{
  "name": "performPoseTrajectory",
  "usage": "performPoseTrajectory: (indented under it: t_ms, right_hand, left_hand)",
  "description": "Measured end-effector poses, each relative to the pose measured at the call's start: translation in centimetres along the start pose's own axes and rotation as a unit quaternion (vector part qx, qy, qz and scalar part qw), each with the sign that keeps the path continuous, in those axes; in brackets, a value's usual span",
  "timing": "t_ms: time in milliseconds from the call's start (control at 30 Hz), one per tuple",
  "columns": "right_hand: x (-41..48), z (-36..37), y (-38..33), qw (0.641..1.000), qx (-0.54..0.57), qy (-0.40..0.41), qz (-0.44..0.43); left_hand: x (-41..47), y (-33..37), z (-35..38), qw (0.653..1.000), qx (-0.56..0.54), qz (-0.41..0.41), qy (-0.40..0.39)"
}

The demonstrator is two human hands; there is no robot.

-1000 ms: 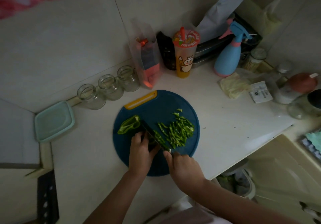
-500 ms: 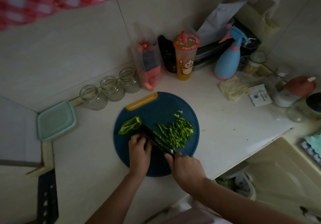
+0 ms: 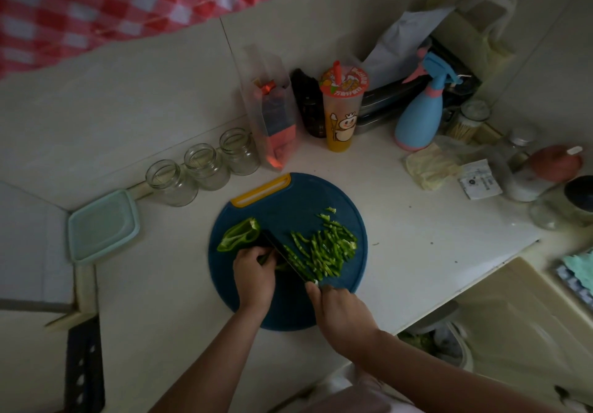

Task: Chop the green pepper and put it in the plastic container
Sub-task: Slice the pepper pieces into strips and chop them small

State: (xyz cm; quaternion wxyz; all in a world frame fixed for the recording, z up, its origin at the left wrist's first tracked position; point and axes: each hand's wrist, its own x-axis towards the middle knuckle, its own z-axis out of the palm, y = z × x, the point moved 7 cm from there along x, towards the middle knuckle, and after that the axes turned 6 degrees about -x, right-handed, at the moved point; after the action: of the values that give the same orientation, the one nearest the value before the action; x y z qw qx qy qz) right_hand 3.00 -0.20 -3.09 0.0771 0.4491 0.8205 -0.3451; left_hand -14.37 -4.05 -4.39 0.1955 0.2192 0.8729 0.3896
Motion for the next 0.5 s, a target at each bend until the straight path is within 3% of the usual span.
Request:
performPoseTrajectory:
  t_ms: [500]
  right_hand:
    - [1.8,0.4,-1.1,0.994,0.079,-0.024,0.069]
  left_hand:
    - [0.6,1.4,0.3,0.997,0.026,-0.002,-0.068]
